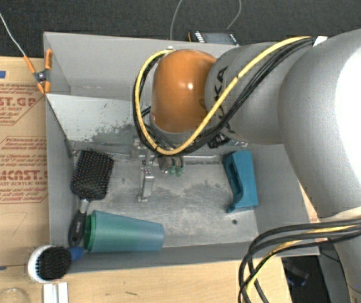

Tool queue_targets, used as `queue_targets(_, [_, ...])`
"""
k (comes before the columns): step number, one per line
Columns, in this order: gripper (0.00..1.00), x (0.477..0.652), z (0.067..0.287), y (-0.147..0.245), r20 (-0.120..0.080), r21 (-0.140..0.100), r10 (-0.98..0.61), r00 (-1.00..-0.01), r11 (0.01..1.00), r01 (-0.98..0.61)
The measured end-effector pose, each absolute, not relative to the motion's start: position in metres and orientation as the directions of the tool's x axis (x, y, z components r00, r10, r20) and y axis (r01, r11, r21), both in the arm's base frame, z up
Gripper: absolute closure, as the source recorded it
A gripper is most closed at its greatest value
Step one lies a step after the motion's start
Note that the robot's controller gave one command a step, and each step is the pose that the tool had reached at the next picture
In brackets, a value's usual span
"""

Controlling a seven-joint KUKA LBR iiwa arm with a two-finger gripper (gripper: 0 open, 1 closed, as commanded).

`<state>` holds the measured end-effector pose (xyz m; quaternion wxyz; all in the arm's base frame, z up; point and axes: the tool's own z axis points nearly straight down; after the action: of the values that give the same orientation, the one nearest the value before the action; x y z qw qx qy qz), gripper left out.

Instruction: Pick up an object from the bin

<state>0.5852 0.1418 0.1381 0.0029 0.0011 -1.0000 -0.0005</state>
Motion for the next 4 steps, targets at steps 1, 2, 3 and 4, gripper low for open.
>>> queue_targets(1, [0.00,0.566,0.277,0.138,-0.006,0.003,-0.094,-0.996,0.996,-0.094])
queue_targets(2, [0.00,0.550,0.340,0.118,-0.015,-0.001,-0.401,-0.916,0.916,-0.401])
queue_targets(3, [0.00,0.499,0.372,0.126,-0.022,0.000,-0.355,-0.934,0.935,-0.355])
queue_targets(4, [0.00,0.485,0.268,0.161,-0.016,0.003,-0.344,-0.939,0.939,-0.344])
